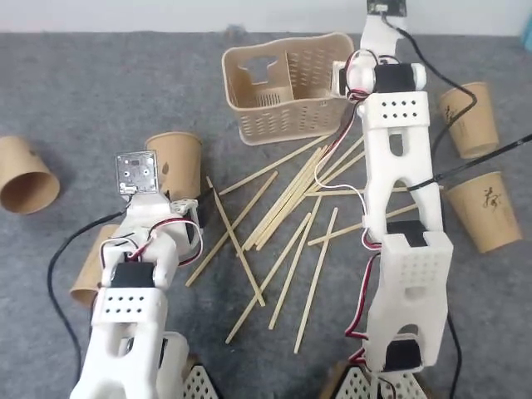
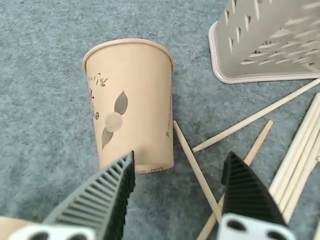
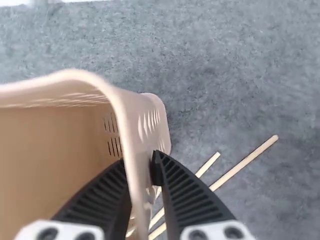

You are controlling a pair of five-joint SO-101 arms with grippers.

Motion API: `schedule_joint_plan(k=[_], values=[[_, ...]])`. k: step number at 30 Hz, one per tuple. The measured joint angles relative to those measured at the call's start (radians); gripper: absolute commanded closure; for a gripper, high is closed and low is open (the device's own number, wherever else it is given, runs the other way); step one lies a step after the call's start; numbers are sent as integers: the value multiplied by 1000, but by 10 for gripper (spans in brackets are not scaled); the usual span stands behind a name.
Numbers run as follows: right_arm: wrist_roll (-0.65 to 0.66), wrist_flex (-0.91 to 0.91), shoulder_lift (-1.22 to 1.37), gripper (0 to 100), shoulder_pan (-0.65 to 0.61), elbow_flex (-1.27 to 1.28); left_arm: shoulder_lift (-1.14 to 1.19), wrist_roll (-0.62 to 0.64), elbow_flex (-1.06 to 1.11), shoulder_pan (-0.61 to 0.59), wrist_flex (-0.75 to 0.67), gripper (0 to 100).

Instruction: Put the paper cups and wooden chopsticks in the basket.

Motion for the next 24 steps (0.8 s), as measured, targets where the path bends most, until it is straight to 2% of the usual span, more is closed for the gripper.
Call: schedule_joint_plan(k=[14,24], values=[[164,5,0,992,0,0,0,0,0,2,0,728],[169,97,0,992,-41,2,0,0,0,2,0,728]])
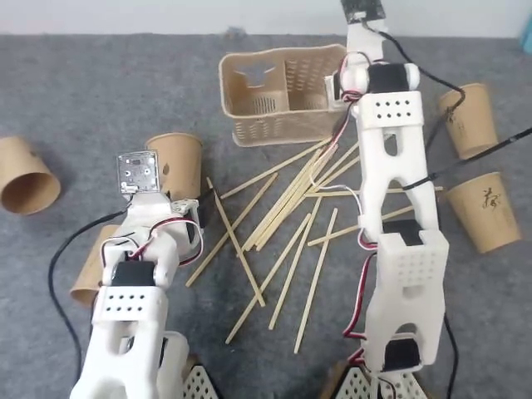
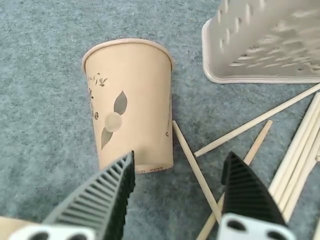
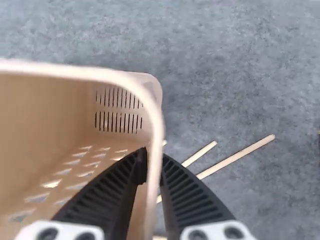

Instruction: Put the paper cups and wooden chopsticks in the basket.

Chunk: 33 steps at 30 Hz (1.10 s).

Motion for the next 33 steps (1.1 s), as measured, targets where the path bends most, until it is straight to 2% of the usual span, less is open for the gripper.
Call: schedule_joint_plan(k=[9,15,21,25,33], values=[[-78,35,-55,992,-64,0,0,0,0,0,0,728],[-78,20,-55,992,-20,0,0,0,0,0,0,728],[-78,91,-32,992,26,-2,0,0,0,0,0,728],[-78,140,-32,992,28,-2,0,-28,0,0,0,728],[0,95,-74,992,-2,0,0,-34,0,0,0,728]])
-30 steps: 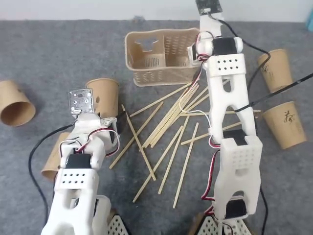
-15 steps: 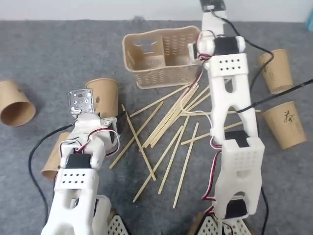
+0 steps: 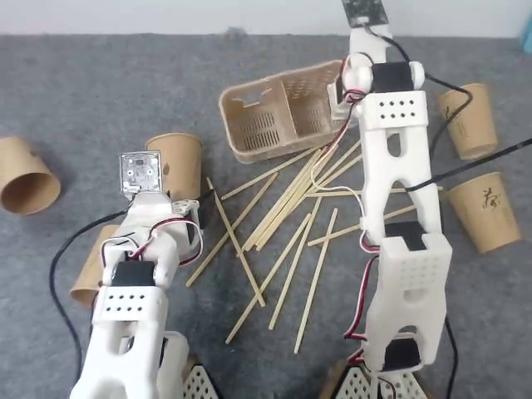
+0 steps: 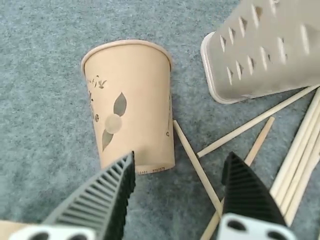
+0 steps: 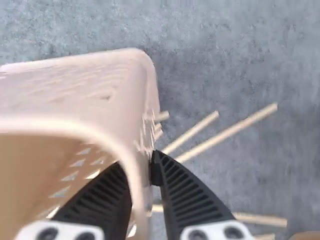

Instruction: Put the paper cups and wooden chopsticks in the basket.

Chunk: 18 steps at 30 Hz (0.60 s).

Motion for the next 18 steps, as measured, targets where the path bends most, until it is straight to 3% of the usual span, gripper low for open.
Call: schedule_joint_plan(k=[5,18], values=[[14,-57,-25,992,-29,0,0,0,0,0,0,728],[11,-60,60,992,74,-2,0,0,0,-2,0,728]])
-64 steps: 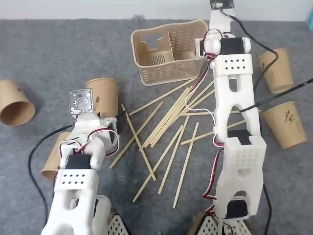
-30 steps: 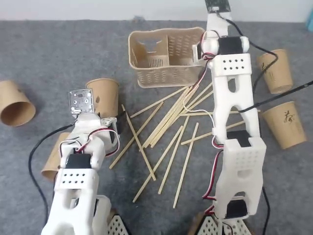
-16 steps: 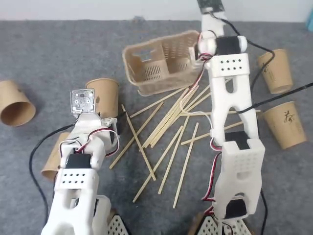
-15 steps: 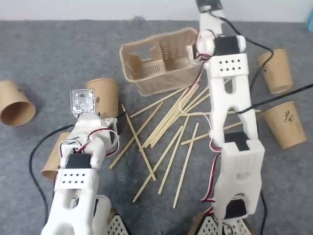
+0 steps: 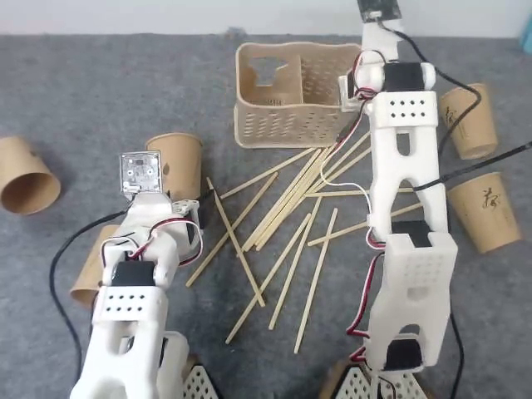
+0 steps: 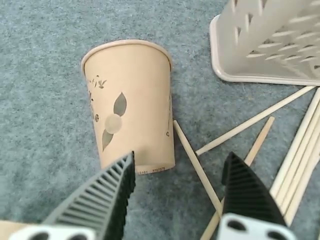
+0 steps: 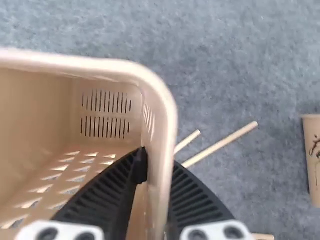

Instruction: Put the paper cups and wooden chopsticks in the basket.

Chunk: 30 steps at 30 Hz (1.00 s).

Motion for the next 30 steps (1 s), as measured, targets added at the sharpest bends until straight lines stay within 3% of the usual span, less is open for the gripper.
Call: schedule_joint_plan(k=[6,14,22,30], values=[[5,-20,-6,992,-6,-3,0,0,0,0,-15,728],[28,-97,-87,992,-120,-2,0,-2,0,0,-21,728],[25,-157,-87,992,-118,0,0,-2,0,0,-21,728],[18,-94,6,992,-55,-2,0,-2,0,0,-21,728]])
